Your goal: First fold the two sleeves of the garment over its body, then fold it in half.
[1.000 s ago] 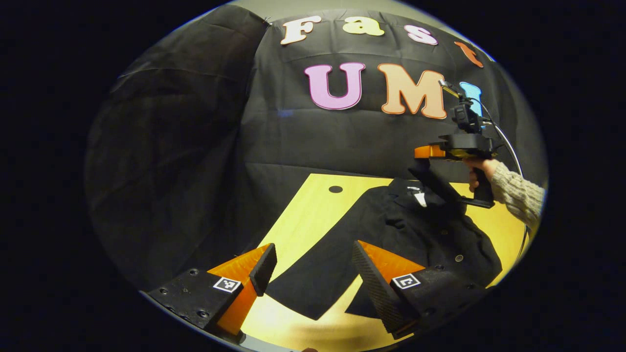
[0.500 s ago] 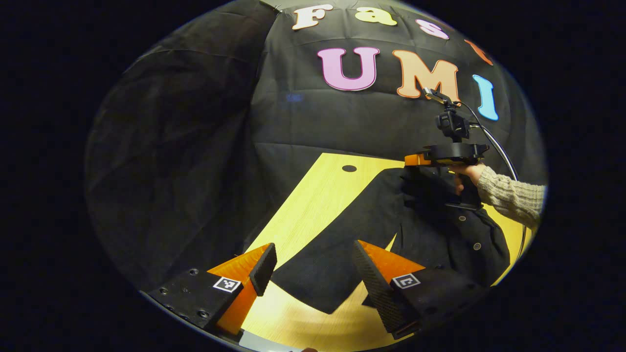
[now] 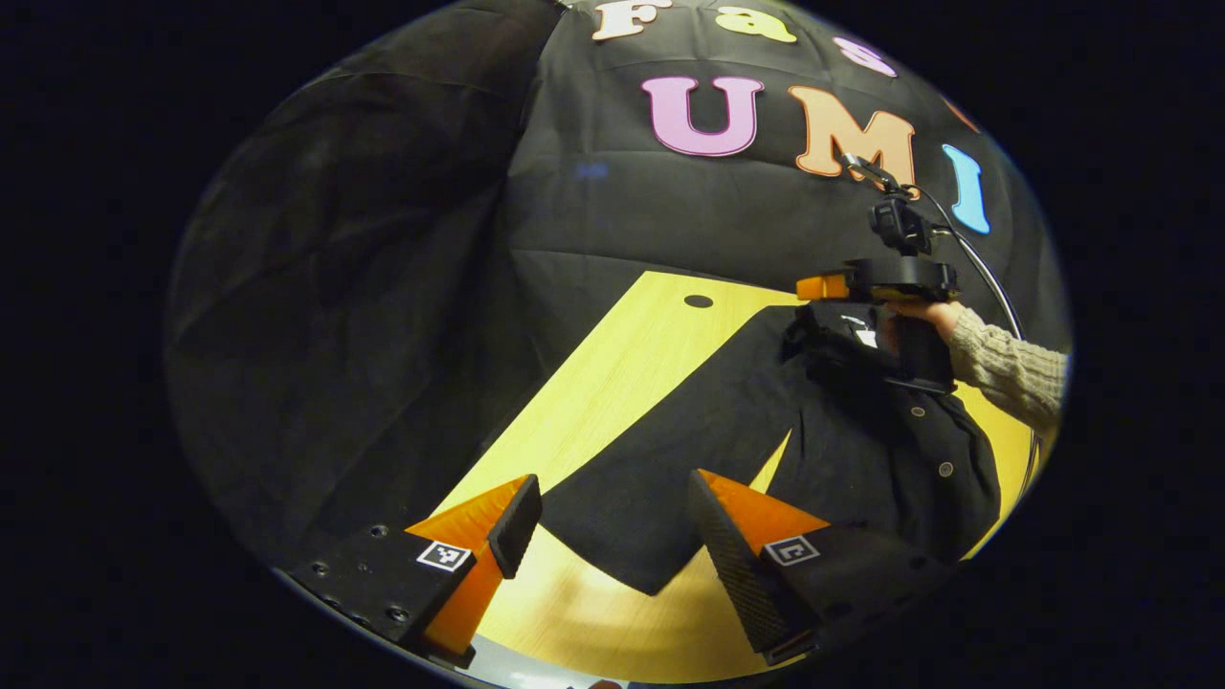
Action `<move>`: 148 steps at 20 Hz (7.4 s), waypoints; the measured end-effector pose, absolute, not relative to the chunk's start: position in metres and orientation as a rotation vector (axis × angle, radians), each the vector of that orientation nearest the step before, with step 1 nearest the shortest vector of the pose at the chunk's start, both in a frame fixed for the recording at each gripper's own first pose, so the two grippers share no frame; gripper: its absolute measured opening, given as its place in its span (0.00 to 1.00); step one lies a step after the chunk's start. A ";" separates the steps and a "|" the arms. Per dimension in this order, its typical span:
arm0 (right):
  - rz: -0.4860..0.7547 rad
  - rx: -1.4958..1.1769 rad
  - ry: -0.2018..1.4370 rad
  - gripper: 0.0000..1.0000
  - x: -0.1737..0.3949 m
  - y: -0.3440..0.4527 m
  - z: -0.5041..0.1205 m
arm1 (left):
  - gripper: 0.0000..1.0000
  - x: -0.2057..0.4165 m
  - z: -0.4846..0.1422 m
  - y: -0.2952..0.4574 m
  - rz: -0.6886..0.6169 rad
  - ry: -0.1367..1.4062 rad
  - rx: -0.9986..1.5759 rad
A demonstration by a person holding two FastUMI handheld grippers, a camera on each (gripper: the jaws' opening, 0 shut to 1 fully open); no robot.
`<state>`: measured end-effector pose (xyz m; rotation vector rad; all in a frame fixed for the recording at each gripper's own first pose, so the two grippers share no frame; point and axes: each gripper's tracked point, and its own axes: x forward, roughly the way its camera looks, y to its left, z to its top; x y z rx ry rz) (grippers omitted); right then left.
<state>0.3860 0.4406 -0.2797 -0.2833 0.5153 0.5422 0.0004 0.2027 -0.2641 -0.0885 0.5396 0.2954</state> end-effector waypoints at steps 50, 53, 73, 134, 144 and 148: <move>-0.037 -0.131 0.178 0.96 0.150 0.042 -0.074 | 0.17 0.026 -0.349 0.183 0.182 0.657 -0.075; -0.023 -0.148 0.181 0.99 0.147 0.045 -0.079 | 0.05 0.025 -0.349 0.178 0.157 0.684 -0.048; -0.027 -0.125 0.250 0.98 0.137 0.036 -0.119 | 0.00 0.065 -0.260 0.136 0.015 0.578 -0.080; 0.117 -0.088 0.484 0.99 0.061 0.021 -0.218 | 0.92 0.162 -0.056 -0.078 -0.219 0.013 0.059; 0.249 -0.124 0.552 0.99 0.064 0.027 -0.256 | 0.92 0.054 -0.166 0.021 0.066 0.230 0.043; 0.271 -0.127 0.597 0.99 0.069 0.025 -0.281 | 0.94 0.022 -0.222 0.031 0.093 0.342 0.058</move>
